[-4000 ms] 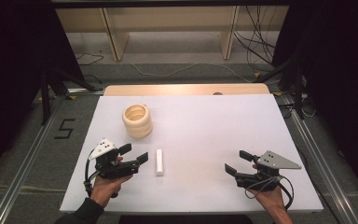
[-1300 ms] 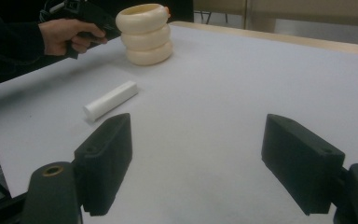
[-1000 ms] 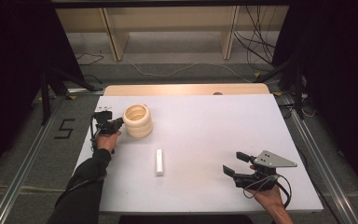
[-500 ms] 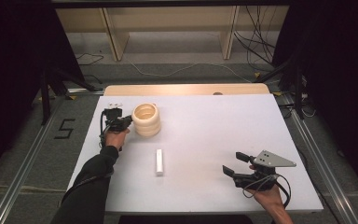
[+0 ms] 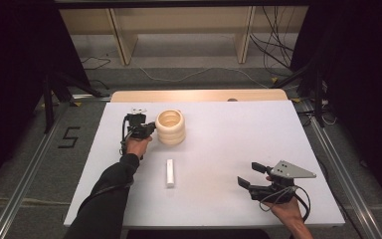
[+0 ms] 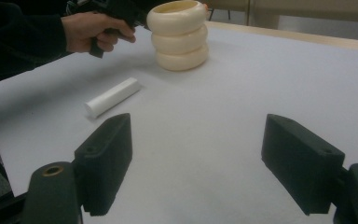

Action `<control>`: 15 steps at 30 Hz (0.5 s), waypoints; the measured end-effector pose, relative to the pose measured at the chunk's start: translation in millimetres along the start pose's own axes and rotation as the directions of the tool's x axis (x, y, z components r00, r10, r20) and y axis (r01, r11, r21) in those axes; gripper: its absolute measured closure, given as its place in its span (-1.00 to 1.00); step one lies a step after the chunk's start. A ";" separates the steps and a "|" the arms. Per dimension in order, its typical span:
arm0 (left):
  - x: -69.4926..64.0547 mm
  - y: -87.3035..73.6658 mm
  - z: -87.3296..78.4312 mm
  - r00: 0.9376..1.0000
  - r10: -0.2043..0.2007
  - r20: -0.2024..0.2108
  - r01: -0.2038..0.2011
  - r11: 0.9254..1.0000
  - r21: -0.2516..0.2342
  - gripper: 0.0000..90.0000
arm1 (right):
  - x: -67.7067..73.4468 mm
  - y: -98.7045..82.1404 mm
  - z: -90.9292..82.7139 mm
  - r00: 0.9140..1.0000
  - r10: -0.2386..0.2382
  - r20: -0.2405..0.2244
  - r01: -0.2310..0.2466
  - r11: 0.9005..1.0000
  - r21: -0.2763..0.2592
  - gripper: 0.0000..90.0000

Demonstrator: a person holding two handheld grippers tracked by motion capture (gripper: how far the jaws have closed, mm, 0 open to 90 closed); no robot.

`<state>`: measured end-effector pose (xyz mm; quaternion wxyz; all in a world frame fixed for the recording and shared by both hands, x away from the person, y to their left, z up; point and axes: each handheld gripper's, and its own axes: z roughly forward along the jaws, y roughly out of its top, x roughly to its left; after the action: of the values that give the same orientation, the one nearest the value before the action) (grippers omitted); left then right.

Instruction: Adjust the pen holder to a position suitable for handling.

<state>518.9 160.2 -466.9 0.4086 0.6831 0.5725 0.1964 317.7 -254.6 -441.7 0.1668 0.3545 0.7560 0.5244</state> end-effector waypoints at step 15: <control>-38.4 0.7 12.2 0.998 0.033 0.054 -0.034 0.999 0.025 0.99 | 0.2 0.2 -0.2 1.000 -0.003 -0.004 0.003 1.000 0.001 -0.44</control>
<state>518.0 119.9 -465.8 0.4118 0.7028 0.5524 0.1774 317.5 -254.6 -441.4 0.1662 0.3523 0.7571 0.5244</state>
